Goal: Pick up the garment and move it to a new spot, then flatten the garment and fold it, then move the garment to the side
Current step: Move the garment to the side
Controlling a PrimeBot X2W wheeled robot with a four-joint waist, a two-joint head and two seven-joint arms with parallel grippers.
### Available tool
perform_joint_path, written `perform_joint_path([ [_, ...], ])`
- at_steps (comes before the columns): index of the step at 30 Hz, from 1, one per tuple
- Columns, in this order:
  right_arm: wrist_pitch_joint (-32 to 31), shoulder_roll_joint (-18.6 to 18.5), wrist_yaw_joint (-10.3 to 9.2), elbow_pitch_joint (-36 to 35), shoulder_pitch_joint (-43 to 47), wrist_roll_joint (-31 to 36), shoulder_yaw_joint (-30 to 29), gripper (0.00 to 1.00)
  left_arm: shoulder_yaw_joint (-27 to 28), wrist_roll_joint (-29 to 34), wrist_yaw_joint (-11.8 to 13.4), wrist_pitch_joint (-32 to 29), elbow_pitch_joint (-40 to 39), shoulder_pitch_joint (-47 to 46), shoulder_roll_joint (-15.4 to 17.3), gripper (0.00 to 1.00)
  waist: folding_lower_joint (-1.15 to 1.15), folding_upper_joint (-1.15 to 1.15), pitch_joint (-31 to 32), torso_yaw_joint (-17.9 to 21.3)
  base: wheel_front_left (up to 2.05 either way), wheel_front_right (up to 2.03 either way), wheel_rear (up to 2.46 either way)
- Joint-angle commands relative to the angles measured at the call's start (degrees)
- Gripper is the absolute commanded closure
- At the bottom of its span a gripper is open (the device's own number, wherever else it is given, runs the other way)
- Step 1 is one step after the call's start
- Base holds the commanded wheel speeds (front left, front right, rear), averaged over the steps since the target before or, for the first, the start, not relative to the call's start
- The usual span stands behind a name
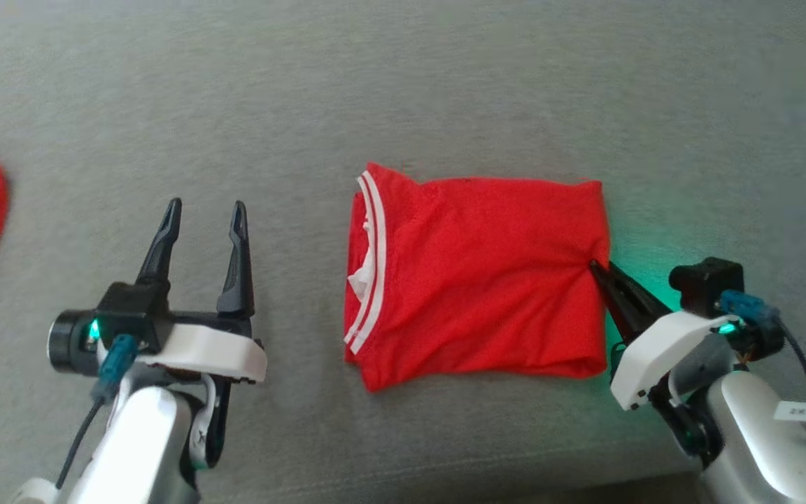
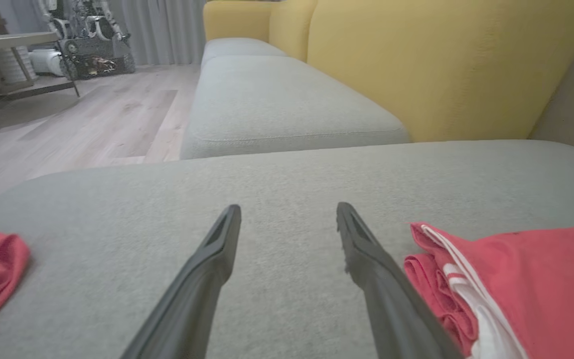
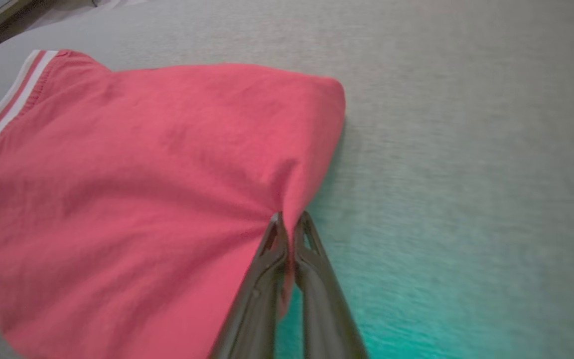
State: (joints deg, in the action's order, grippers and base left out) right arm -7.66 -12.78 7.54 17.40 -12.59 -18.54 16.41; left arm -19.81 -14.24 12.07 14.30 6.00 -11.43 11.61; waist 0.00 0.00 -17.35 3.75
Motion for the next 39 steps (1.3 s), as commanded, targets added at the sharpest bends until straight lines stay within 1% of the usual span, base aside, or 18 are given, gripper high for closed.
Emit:
perform_joint_path([
  [1, 0.2, -1.5, -0.05, -1.7, -1.4, 0.3, 0.3, 1.00, 1.9, 0.7, 0.1, 0.5, -2.4, -2.2, 1.6, 0.00, 0.00, 0.00, -0.3, 4.6, 0.00, 0.00, 0.00],
  [5, 1.5, -2.3, -0.05, -0.9, -3.8, 0.0, -1.1, 1.00, 1.7, 1.1, 0.0, -0.5, -3.8, -2.9, 2.3, 0.00, 0.00, 0.00, -0.7, 8.9, 0.00, 0.00, 0.00],
  [10, 3.3, -4.6, -0.05, 1.8, -10.0, -0.1, -5.4, 1.00, 0.8, 1.9, -0.4, -2.1, -5.6, -5.0, 3.0, 0.00, 0.00, 0.00, -3.4, 11.8, 0.00, 0.00, 0.00],
  [15, 5.5, -6.4, -0.05, 6.3, -18.2, -0.9, -9.9, 1.00, 0.1, 2.9, -0.8, -3.3, -6.9, -7.5, 3.7, 0.00, 0.00, 0.00, -7.0, 12.3, 0.00, 0.00, 0.00],
  [21, 8.5, -8.8, -0.05, 14.6, -28.6, -2.4, -14.0, 1.00, -0.7, 3.9, -1.1, -4.2, -7.6, -9.8, 4.3, 0.00, 0.00, 0.00, -10.6, 11.8, 0.00, 0.00, 0.00],
  [24, 10.0, -10.3, -0.05, 18.7, -32.5, -3.2, -15.0, 1.00, -1.1, 4.2, -1.2, -4.5, -7.9, -10.4, 4.4, 0.00, 0.00, 0.00, -11.9, 11.7, 0.00, 0.00, 0.00],
  [28, 12.1, -12.1, -0.05, 22.3, -35.1, -3.9, -16.4, 1.00, -1.4, 4.6, -1.2, -4.9, -8.4, -11.0, 4.8, 0.00, 0.00, 0.00, -13.3, 12.2, 0.00, 0.00, 0.00],
  [33, 13.8, -14.5, -0.05, 24.7, -35.6, -4.4, -17.4, 1.00, -1.8, 4.9, -1.5, -5.3, -8.9, -11.5, 5.6, 0.00, 0.00, 0.00, -14.6, 13.4, 0.00, 0.00, 0.00],
  [36, 14.2, -15.1, -0.05, 25.7, -35.9, -4.9, -17.0, 1.00, -2.1, 5.2, -1.8, -5.7, -9.2, -11.9, 6.0, 0.00, 0.00, 0.00, -15.3, 14.2, 0.00, 0.00, 0.00],
  [39, 14.7, -14.9, -0.05, 26.1, -36.6, -5.0, -16.0, 1.00, -2.2, 5.3, -2.0, -6.1, -9.3, -12.3, 6.4, 0.00, 0.00, 0.00, -15.8, 14.7, 0.00, 0.00, 0.00],
])
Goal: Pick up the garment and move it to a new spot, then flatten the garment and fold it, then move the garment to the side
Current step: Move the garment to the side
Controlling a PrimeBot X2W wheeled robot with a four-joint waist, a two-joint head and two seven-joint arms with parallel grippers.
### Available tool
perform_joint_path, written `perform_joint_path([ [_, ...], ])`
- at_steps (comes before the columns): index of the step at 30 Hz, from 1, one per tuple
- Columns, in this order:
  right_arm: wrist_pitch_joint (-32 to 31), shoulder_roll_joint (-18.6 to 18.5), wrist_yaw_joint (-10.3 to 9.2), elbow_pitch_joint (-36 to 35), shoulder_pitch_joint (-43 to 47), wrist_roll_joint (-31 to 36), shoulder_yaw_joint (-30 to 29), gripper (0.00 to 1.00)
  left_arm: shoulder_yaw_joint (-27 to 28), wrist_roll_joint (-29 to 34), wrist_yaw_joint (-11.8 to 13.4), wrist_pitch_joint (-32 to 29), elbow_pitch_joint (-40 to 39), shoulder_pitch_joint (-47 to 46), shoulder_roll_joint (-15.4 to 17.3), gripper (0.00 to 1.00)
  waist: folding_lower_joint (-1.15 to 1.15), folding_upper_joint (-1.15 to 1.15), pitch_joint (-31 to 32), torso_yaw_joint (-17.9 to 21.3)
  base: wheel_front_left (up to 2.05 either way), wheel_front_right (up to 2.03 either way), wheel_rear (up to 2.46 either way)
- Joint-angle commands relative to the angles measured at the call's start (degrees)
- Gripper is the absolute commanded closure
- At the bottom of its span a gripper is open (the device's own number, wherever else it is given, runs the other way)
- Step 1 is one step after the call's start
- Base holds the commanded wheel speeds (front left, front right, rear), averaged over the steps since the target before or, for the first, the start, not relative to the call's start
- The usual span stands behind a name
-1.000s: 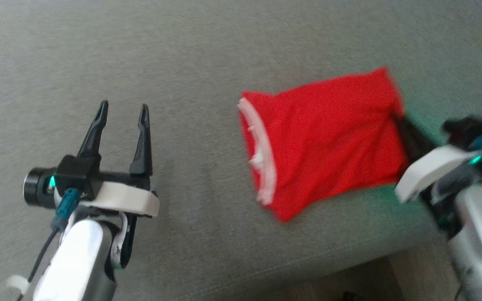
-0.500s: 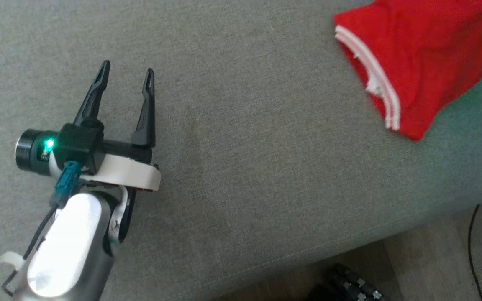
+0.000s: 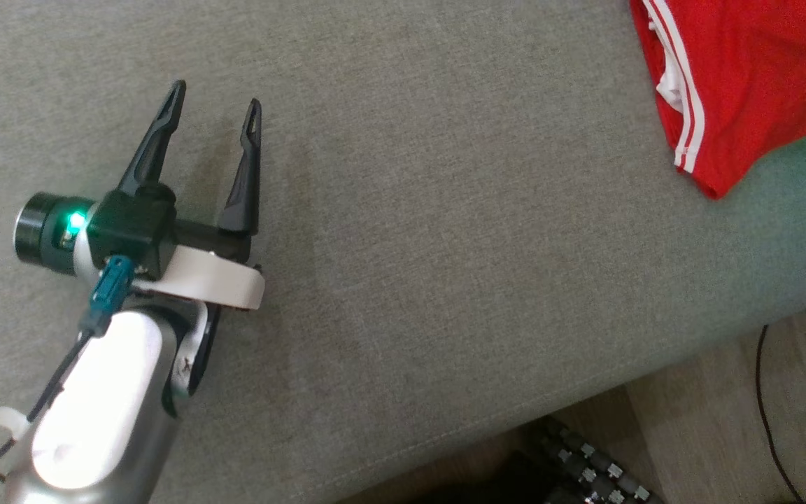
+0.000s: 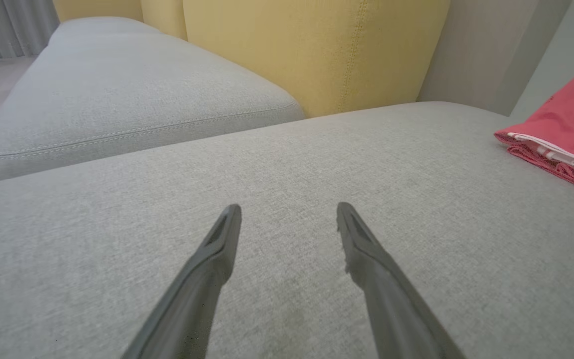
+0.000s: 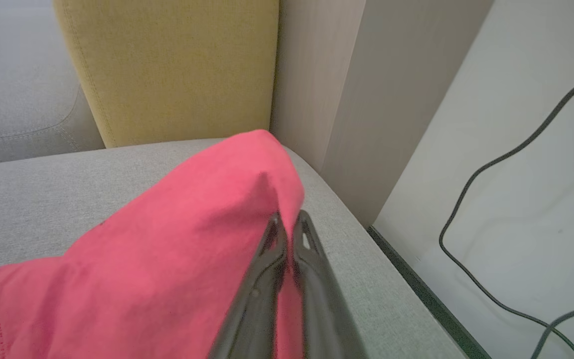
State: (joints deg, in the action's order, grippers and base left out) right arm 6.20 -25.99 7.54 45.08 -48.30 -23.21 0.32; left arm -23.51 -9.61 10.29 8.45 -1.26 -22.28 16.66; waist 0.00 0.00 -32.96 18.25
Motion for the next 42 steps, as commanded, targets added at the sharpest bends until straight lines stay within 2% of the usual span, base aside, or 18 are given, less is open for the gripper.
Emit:
perform_joint_path([
  [1, 0.9, -1.6, -0.05, -1.1, -1.3, -0.2, 0.6, 1.00, 1.4, 0.7, -0.3, -0.4, -2.2, -1.7, 1.4, 0.00, 0.00, 0.00, -0.4, 0.4, 0.00, 0.00, 0.00],
  [8, 1.0, -0.2, -0.05, 3.9, -5.2, -0.1, 3.7, 0.98, 0.2, 1.7, -1.1, -1.7, -3.2, -4.2, 2.0, 0.00, 0.00, 0.00, -2.7, 0.3, 0.00, 0.00, 0.00],
  [9, 1.1, 0.0, -0.05, 4.8, -5.6, -0.1, 4.1, 0.67, 0.1, 1.7, -1.2, -1.8, -3.3, -4.6, 2.0, 0.00, 0.00, 0.00, -3.0, 0.3, 0.00, 0.00, 0.00],
  [10, 1.3, 0.3, -0.05, 5.7, -6.0, -0.2, 4.4, 0.43, 0.0, 1.8, -1.3, -1.9, -3.3, -4.8, 2.1, 0.00, 0.00, 0.00, -3.3, 0.2, 0.00, 0.00, 0.00],
  [11, 1.4, 0.5, -0.05, 6.6, -6.4, -0.3, 4.7, 0.00, -0.1, 1.9, -1.3, -2.0, -3.4, -5.1, 2.1, 0.00, 0.00, 0.00, -3.6, 0.1, 0.00, 0.00, 0.00],
  [17, 4.3, 1.7, -0.05, 10.7, -6.4, -2.1, 5.7, 0.00, -0.2, 1.5, -1.1, -1.4, -2.6, -5.1, 2.0, 0.00, 0.00, 0.00, -3.1, -0.2, 0.00, 0.00, 0.00],
  [22, 7.5, 1.3, -0.05, 9.0, -3.9, -3.1, 6.4, 0.00, 0.1, 0.3, -0.5, 0.1, -1.0, -3.3, 1.5, 0.00, 0.00, 0.00, 0.6, -0.7, 0.00, 0.00, 0.00],
  [30, 8.7, 2.6, -0.05, -5.3, 6.7, -0.7, 7.1, 0.00, 0.4, -1.9, 0.9, 2.6, 1.3, 0.7, 0.2, 0.00, 0.00, 0.00, 8.4, -2.7, 0.00, 0.00, 0.00],
  [36, 8.5, 7.9, -0.05, -17.7, 17.8, 3.9, 5.7, 0.00, 1.2, -3.8, 2.2, 3.9, 2.4, 3.9, -1.1, 0.00, 0.00, 0.00, 13.3, -6.2, 0.00, 0.00, 0.00],
  [42, 4.6, 14.2, -0.05, -29.6, 26.7, 9.5, 3.7, 0.00, 1.9, -5.3, 3.0, 5.0, 3.0, 6.9, -1.7, 0.00, 0.00, 0.00, 16.6, -10.8, 0.00, 0.00, 0.00],
])
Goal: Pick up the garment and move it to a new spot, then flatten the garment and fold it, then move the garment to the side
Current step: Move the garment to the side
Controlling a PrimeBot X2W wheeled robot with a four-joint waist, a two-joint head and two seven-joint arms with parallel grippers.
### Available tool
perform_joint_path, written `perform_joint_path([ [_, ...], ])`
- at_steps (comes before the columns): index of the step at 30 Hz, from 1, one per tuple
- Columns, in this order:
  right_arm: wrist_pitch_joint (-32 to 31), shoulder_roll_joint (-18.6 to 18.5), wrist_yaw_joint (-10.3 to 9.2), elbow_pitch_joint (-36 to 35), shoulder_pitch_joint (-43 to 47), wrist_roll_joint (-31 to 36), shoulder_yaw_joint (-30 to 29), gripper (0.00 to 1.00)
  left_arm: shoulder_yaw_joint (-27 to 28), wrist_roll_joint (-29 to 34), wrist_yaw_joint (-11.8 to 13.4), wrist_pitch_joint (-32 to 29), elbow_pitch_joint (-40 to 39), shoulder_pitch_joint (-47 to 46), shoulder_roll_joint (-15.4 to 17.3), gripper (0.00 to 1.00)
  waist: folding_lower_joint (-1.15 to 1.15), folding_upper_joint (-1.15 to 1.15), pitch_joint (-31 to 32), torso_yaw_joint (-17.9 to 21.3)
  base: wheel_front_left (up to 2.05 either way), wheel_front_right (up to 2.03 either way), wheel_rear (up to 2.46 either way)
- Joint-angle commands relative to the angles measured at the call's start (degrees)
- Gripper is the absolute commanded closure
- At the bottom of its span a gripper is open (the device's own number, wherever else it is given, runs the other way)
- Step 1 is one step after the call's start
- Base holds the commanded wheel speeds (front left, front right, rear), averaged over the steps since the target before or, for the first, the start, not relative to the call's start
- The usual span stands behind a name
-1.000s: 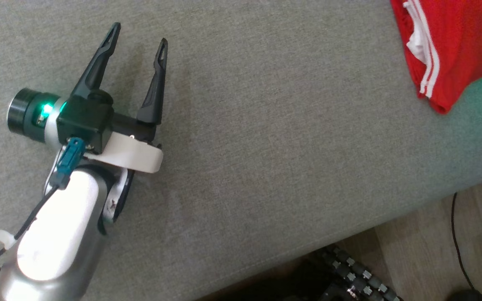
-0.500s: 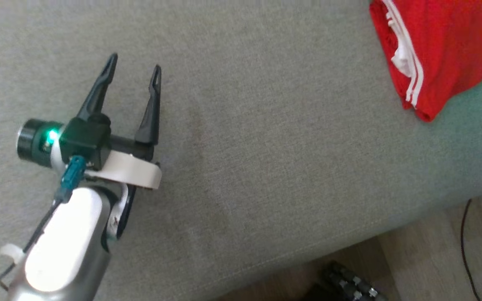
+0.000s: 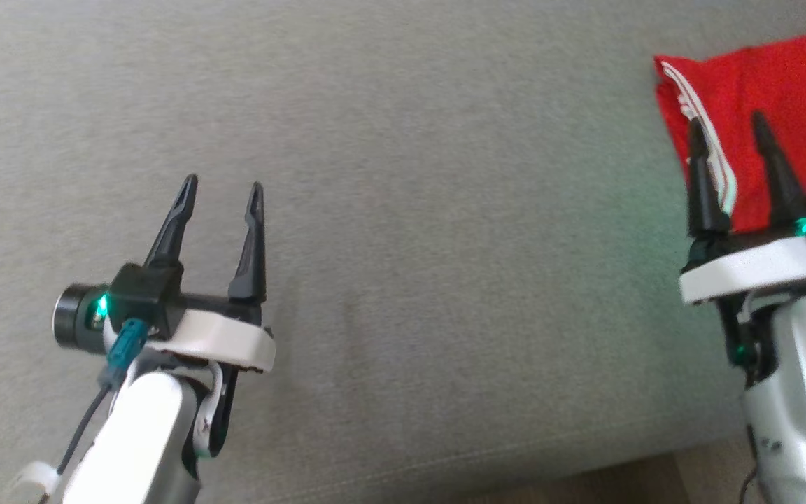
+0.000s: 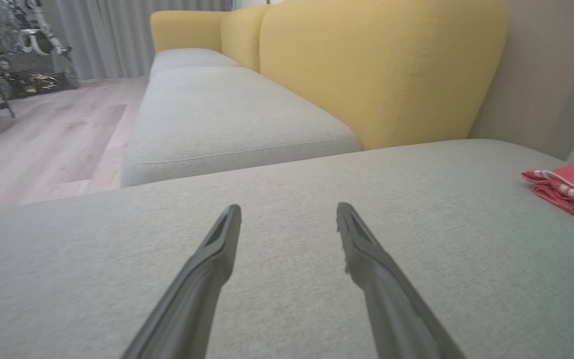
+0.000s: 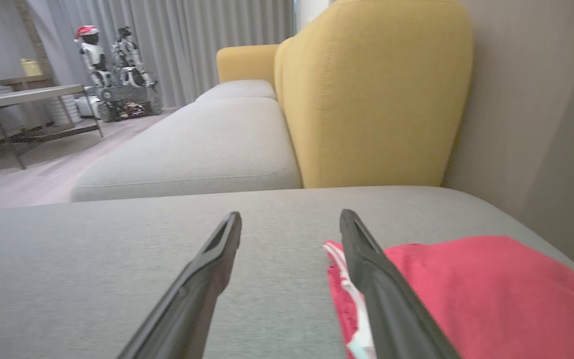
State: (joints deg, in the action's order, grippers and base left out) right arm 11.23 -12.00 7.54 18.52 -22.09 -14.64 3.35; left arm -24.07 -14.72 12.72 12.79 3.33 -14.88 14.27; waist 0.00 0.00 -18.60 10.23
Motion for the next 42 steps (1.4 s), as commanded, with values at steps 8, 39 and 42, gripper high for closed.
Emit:
perform_joint_path([
  [8, -4.5, 5.0, -0.05, -12.7, 8.4, 5.5, -0.1, 0.00, 3.6, -1.6, 1.0, 1.4, -0.5, 3.4, 1.2, 0.00, 0.00, 0.00, 6.7, -6.8, 0.00, 0.00, 0.00],
  [39, -11.2, 8.9, -0.05, -23.8, 27.1, 7.6, -1.7, 0.00, 2.8, -4.4, 3.1, -0.1, -2.2, 15.7, 3.1, 0.00, 0.00, 0.00, 19.4, -7.8, 0.00, 0.00, 0.00],
  [42, -11.4, 9.0, -0.05, -24.2, 27.3, 7.5, -1.4, 0.00, 2.8, -4.4, 3.3, -0.2, -2.3, 15.9, 3.2, 0.00, 0.00, 0.00, 19.3, -7.9, 0.00, 0.00, 0.00],
])
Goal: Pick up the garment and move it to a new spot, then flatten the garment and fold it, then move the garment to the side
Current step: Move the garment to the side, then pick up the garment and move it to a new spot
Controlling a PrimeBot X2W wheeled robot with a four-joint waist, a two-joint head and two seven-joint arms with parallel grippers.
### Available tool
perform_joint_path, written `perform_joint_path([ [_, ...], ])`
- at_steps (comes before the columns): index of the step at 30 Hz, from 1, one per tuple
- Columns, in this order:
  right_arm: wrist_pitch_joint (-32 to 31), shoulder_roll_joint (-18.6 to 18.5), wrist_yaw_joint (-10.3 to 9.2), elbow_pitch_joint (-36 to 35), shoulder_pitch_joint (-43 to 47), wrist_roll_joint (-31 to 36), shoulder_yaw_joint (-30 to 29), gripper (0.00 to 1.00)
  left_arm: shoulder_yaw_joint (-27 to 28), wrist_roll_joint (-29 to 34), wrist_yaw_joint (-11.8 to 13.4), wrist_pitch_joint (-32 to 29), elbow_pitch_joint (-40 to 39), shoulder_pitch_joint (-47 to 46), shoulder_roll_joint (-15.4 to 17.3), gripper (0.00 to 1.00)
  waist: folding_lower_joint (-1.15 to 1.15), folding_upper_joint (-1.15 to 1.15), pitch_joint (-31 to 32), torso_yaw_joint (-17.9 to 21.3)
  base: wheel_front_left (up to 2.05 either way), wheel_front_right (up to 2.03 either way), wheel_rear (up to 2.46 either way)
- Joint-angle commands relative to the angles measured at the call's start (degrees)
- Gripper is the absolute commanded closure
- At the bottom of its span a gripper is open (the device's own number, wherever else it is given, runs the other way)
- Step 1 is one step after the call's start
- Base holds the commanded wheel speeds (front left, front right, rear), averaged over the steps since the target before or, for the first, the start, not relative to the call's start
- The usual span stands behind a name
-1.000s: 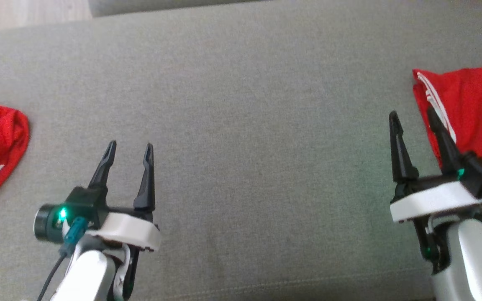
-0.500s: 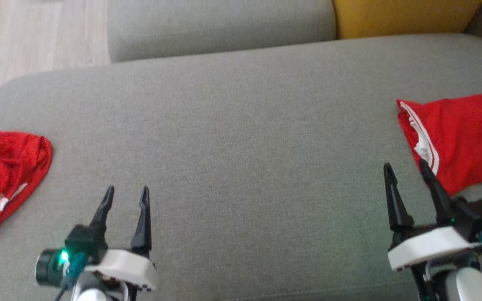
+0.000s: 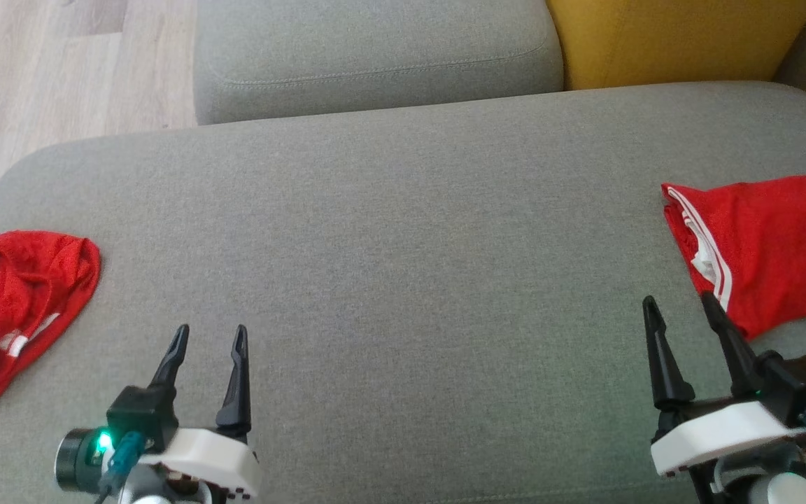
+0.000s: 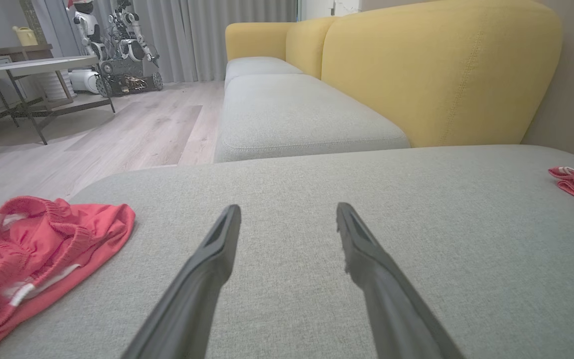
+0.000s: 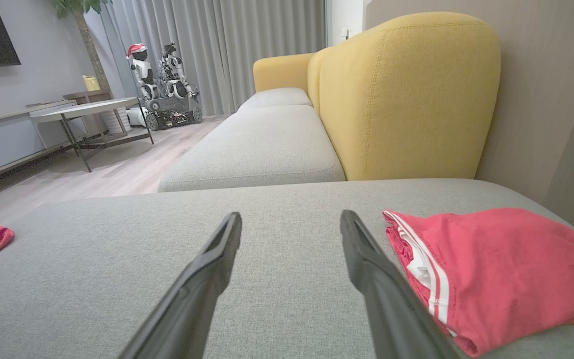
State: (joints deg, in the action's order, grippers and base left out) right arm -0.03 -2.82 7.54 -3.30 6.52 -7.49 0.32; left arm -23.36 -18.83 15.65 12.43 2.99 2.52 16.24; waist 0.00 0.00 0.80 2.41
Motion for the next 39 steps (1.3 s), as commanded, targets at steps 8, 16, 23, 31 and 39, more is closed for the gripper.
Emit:
perform_joint_path([
  [8, -0.5, -0.1, -0.05, -2.7, -1.3, 0.2, 1.7, 0.00, 2.0, -0.4, 0.5, 0.1, -2.1, -1.7, 1.3, 0.00, 0.00, 0.00, -0.3, -0.1, 0.00, 0.00, 0.00],
  [16, -0.6, -0.1, -0.05, -2.6, -1.4, 0.0, 1.8, 0.00, 1.6, -0.2, 1.1, -0.1, -2.4, -2.1, 1.3, 0.00, 0.00, 0.00, -0.4, -0.4, 0.00, 0.00, 0.00],
  [23, -0.6, -0.1, -0.05, -2.6, -1.4, -0.1, 1.7, 0.00, 1.4, -0.4, 1.5, -0.2, -2.5, -2.2, 1.3, 0.00, 0.00, 0.00, -0.4, -0.7, 0.00, 0.00, 0.00],
  [31, -0.7, -0.1, -0.05, -2.7, -1.4, -0.1, 1.6, 0.00, 1.3, -0.5, 1.7, -0.1, -2.7, -2.4, 1.4, 0.00, 0.00, 0.00, -0.5, -1.1, 0.00, 0.00, 0.00],
  [39, -0.4, -0.1, -0.05, -3.3, -0.5, -0.3, 1.2, 0.00, 1.1, -0.5, 1.7, 0.1, -2.6, -3.5, 1.3, 0.00, 0.00, 0.00, -0.4, -5.4, 0.00, 0.00, 0.00],
])
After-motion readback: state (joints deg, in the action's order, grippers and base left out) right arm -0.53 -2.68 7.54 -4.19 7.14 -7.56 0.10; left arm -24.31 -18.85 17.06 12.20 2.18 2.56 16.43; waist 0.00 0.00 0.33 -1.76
